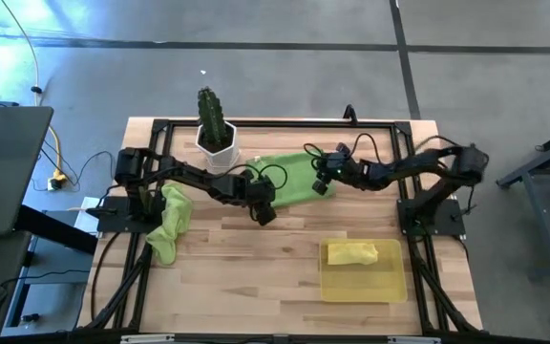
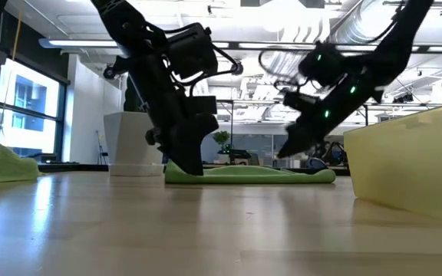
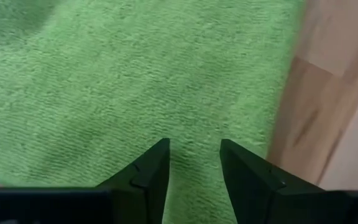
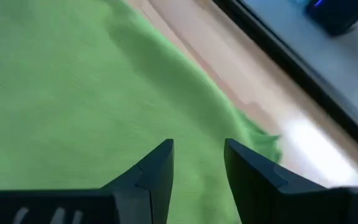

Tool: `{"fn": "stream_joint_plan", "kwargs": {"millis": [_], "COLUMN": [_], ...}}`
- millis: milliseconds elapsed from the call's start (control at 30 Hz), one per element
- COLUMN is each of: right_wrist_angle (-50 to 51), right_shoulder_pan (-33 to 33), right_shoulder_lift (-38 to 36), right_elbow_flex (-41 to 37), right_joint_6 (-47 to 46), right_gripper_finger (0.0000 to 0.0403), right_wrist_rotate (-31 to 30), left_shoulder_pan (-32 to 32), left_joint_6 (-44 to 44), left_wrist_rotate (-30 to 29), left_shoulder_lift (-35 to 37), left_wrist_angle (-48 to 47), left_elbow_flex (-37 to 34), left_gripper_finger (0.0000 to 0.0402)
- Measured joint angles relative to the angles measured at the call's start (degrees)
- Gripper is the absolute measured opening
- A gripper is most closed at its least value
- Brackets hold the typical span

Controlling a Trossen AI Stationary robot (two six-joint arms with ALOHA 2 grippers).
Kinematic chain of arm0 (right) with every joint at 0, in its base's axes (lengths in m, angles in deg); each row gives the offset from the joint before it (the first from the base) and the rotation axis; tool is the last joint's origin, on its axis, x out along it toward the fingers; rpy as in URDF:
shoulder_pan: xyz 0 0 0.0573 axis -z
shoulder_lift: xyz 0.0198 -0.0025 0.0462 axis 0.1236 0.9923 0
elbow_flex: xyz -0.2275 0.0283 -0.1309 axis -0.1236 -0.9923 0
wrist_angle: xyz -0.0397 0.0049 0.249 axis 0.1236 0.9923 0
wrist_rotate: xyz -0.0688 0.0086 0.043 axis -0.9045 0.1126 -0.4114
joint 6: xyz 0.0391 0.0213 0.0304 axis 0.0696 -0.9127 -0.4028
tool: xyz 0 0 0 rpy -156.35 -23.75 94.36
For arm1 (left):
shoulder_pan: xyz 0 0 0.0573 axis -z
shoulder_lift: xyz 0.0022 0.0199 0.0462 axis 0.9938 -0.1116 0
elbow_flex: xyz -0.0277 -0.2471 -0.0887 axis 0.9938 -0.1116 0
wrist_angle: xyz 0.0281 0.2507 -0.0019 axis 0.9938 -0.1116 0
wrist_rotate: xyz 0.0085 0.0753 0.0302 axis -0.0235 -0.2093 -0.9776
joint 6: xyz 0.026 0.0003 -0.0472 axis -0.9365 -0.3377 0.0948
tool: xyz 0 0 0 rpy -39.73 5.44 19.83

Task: Roll microfiber towels into tight, uniform cylinder then place into a basket
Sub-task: Fold the green towel

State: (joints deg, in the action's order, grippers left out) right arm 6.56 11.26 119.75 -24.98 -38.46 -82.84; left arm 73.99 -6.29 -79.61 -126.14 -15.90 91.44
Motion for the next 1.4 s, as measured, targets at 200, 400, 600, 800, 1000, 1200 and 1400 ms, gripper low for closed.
{"fn": "stream_joint_plan", "kwargs": {"millis": [200,400,600,800,1000,1200,1400], "right_wrist_angle": [6.5,11.8,16.4,18.1,18.4,17.0,12.3], "right_shoulder_pan": [-4.4,-9.6,-12.5,-12.8,-11.5,-8.8,-5.7], "right_shoulder_lift": [-5.1,-3.8,-2.4,-1.6,-0.3,1.1,0.8], "right_elbow_flex": [0.0,0.0,0.0,0.0,0.1,0.1,0.1], "right_joint_6": [-19.8,-32.2,-39.8,-39.4,-35.3,-28.9,-19.5], "right_gripper_finger": [0.0133,0.0133,0.0133,0.0133,0.0133,0.0133,0.0133], "right_wrist_rotate": [8.7,8.0,4.4,1.1,-1.0,-5.6,-10.0], "left_shoulder_pan": [-0.1,-0.1,0.0,0.9,3.2,5.3,5.7], "left_joint_6": [0.0,0.0,0.6,2.8,4.1,4.3,-4.4], "left_wrist_rotate": [2.3,2.2,2.0,2.8,3.6,11.0,15.2], "left_shoulder_lift": [-0.4,-0.9,-1.9,-2.2,-2.4,-2.6,-2.3], "left_wrist_angle": [0.2,0.4,0.8,1.0,3.4,9.5,17.6], "left_elbow_flex": [0.0,0.1,0.2,0.2,0.1,-0.1,-0.1], "left_gripper_finger": [0.0126,0.0126,0.0126,0.0126,0.0126,0.0126,0.0126]}}
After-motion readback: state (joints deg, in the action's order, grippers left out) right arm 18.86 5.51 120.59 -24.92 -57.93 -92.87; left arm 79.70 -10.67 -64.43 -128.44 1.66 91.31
